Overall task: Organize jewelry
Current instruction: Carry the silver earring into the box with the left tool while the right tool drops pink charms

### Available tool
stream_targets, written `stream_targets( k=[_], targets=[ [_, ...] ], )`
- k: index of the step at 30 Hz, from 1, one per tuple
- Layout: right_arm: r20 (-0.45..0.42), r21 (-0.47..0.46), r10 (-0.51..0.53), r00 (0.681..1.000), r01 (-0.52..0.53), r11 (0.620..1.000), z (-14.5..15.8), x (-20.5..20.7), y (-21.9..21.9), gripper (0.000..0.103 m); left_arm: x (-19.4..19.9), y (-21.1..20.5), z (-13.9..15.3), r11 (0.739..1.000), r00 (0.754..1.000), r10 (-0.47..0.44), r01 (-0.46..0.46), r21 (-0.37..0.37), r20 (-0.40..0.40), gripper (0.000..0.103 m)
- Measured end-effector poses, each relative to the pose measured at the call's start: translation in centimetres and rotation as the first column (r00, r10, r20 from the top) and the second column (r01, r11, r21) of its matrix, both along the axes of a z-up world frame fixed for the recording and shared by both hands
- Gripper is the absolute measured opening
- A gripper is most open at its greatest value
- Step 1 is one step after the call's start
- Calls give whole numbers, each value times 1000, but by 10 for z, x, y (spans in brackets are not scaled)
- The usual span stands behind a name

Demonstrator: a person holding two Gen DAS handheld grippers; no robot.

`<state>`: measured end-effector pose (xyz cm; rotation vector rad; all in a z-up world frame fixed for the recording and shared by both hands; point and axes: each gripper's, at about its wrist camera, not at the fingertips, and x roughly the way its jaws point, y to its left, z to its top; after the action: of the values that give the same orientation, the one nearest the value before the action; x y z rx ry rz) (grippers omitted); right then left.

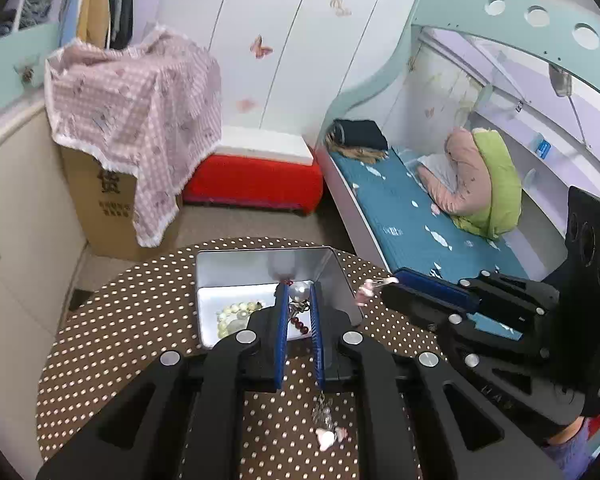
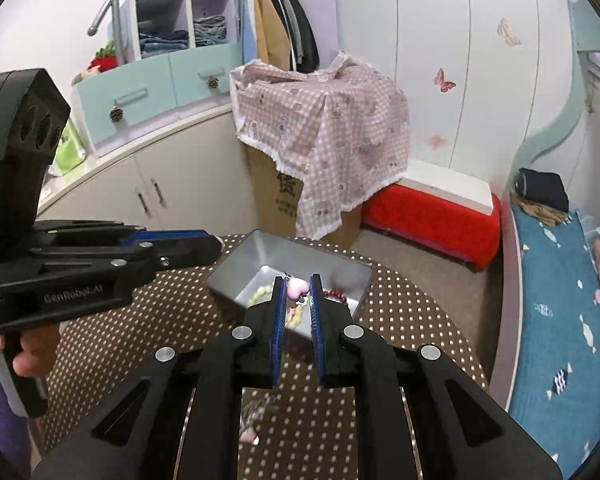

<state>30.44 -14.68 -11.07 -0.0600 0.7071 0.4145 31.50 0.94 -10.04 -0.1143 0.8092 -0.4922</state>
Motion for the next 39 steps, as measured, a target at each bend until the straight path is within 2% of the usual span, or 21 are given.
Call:
stream_targets(
  k=[6,12,22,24,25,32,33,35,39],
  targets=[
    [-59,-1,-3,998,3,1000,-26,31,8,12,36,-13,-31,999,996,4,-1,33,-94,9],
    [-111,-8,-4,994,3,1000,-51,47,11,12,53,-19,-57,998,986,18,-9,59,-167,9],
    [-140,-3,-7,990,7,1000,-69,51,10,13,53,-17,-71,997,980,37,-24,73,-194,10],
    [-145,-2,-7,989,6,1000,-70,50,10,13,53,-17,-72,997,980,39,-25,76,-195,16],
    [-146,-1,-8,989,8,1000,-71,50,10,13,53,-16,-72,997,980,45,-30,77,-195,23],
    [-148,16,-17,989,20,1000,-69,48,6,14,48,-14,-67,997,981,57,-45,70,-186,26],
    [-146,20,-20,989,23,1000,-67,47,5,15,47,-12,-66,997,981,60,-49,64,-186,28],
    [-143,23,-32,989,35,999,-64,45,3,15,43,-8,-61,997,982,73,-65,51,-177,38],
    [-127,27,-37,991,41,999,-54,35,-1,15,30,-5,-48,996,986,83,-80,30,-146,46]
  ],
)
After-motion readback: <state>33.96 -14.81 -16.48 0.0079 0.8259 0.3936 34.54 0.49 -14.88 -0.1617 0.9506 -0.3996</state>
